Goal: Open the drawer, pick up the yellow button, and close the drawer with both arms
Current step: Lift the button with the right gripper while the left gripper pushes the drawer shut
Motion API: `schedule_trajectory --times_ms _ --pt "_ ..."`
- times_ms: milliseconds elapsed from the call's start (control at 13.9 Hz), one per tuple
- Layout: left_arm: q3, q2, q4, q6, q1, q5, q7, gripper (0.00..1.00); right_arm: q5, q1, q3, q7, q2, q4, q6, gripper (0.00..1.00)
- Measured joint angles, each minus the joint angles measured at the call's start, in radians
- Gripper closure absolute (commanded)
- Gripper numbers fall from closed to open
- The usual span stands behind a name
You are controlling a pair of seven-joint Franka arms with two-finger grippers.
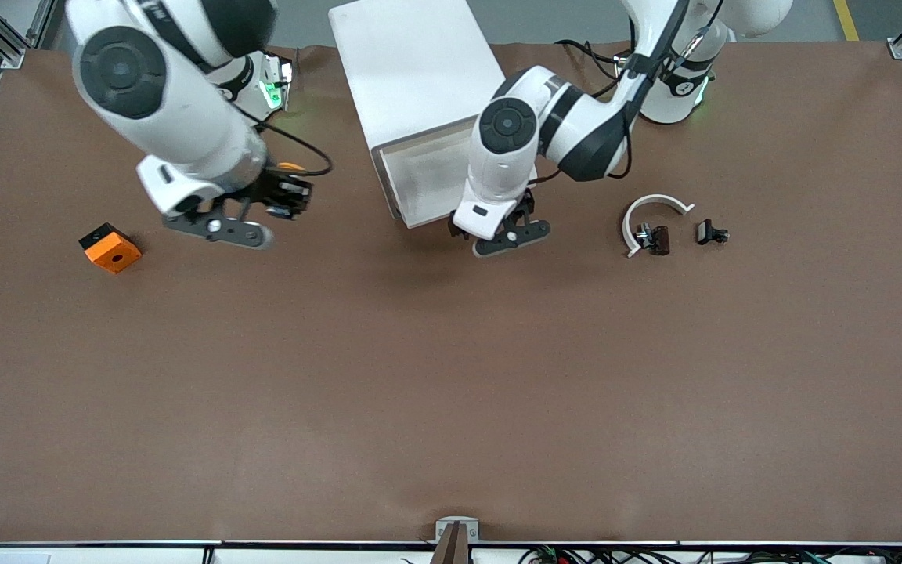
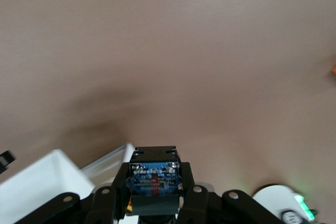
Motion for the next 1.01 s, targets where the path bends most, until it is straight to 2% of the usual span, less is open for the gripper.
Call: schedule_trajectory --times_ms 288,431,647,1007 --pt "-0.019 0.012 -0.006 -0.008 -0.040 0.001 -0.009 0.00 -0.054 -0.126 -0.001 -0.195 -0.090 -0.227 0.160 1.00" --pt "-0.044 0.012 -0.003 -0.039 -0.041 0.001 -0.011 0.00 -0.087 -0.186 -0.001 -0.285 -0.096 -0.292 0.242 1.00" --pt "-0.074 0.011 0.013 -0.086 -0.041 -0.015 -0.018 0.00 -0.112 -0.286 -0.002 -0.401 -0.097 -0.420 0.448 1.00" --pt "-0.106 0.011 0.018 -0.102 -0.041 -0.112 -0.019 0.00 -0.142 -0.395 -0.001 -0.419 -0.083 -0.642 0.735 1.00"
